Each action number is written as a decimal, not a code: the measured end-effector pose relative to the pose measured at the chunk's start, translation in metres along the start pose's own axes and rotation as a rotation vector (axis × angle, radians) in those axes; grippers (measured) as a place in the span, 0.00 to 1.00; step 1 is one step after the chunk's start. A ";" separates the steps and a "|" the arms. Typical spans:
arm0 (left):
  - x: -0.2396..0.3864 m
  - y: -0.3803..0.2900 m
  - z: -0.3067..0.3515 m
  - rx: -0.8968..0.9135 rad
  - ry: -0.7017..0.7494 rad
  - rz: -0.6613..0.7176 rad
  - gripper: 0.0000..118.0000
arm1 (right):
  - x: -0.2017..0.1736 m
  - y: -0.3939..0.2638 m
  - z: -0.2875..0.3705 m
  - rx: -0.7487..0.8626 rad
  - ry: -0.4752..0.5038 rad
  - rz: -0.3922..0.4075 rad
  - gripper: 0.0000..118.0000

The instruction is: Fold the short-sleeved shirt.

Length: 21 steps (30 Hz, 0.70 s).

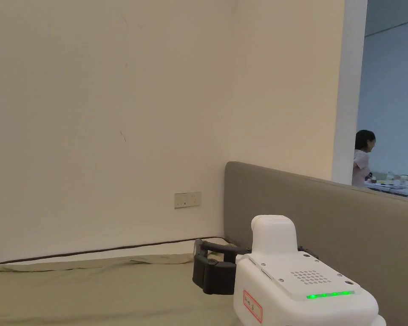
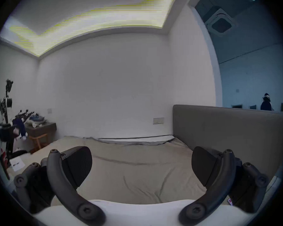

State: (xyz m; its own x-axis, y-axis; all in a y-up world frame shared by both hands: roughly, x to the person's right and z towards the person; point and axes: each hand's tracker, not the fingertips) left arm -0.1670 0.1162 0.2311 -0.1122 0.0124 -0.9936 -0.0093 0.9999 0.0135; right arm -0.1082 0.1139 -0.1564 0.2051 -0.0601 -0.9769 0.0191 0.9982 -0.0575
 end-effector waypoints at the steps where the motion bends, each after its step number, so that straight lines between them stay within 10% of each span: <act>1: 0.000 0.000 0.001 0.003 0.009 -0.008 1.00 | 0.001 0.003 -0.002 -0.020 0.010 -0.002 1.00; 6: -0.002 0.004 0.005 0.014 0.026 -0.033 1.00 | -0.005 0.012 0.002 -0.049 0.159 0.076 1.00; 21: -0.002 0.013 0.009 0.024 0.015 -0.039 1.00 | -0.027 0.016 0.005 -0.020 0.074 0.113 1.00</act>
State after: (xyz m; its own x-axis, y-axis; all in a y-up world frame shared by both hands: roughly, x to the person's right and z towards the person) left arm -0.1582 0.1289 0.2320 -0.1267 -0.0265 -0.9916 0.0101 0.9996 -0.0280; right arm -0.1089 0.1312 -0.1303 0.1325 0.0526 -0.9898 -0.0202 0.9985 0.0504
